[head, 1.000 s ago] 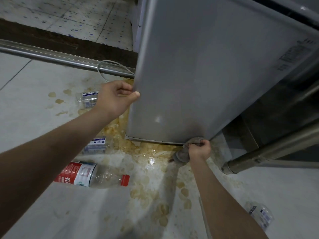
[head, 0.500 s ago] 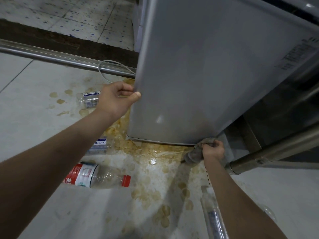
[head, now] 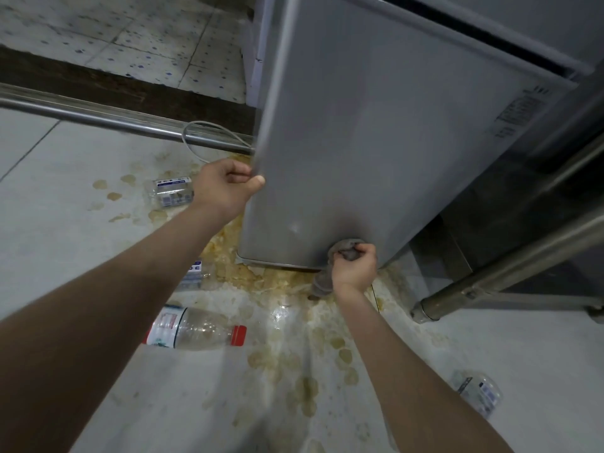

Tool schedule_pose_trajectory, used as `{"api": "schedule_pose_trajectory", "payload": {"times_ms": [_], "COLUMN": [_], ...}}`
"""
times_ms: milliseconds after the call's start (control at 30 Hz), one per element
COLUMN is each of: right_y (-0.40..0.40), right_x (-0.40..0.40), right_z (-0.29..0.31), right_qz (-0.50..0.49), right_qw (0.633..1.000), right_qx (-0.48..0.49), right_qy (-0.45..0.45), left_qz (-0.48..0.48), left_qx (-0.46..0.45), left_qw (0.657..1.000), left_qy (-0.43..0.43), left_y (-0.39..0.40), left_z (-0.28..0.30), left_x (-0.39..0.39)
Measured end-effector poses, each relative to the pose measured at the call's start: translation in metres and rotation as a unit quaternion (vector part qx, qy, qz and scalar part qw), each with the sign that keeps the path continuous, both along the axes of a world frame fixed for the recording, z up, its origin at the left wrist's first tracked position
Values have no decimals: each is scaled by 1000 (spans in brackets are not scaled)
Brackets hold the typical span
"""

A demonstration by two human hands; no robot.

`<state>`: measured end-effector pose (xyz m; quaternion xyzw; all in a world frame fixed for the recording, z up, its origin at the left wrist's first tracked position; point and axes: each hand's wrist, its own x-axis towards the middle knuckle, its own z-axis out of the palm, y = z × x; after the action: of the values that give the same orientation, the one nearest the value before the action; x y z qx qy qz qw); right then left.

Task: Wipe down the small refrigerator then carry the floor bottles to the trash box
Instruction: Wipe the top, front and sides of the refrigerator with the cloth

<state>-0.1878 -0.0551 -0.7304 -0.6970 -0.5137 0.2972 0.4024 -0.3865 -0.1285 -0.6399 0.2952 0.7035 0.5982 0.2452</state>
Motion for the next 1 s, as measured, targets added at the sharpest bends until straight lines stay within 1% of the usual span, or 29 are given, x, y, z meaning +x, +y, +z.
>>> {"api": "schedule_pose_trajectory", "payload": {"times_ms": [133,267,400,500,667,833,1000], "right_y": [-16,-34,-53,-56,-53,-44,-22], "right_x": [-21,-49,-78,-82,-73,-60,-28], "right_z": [4,5,10,11,5,3,-1], "right_qz": [24,75,111,122,160,149,86], "right_qw": [1000,997,993,992,985,986,994], "right_qx": [9,21,31,29,51,59,47], "right_qy": [1,-9,2,4,-32,-40,-37], "left_qz": [5,-2,0,0,0,1,-5], "left_qx": [1,5,4,2,-3,-8,-13], "left_qw": [1000,1000,1000,1000,1000,999,999], "left_qy": [2,8,16,19,31,42,46], "left_y": [1,1,2,3,2,1,-1], "left_z": [0,0,-1,-2,-1,0,2], "left_x": [1,0,0,-1,-2,0,-1]}}
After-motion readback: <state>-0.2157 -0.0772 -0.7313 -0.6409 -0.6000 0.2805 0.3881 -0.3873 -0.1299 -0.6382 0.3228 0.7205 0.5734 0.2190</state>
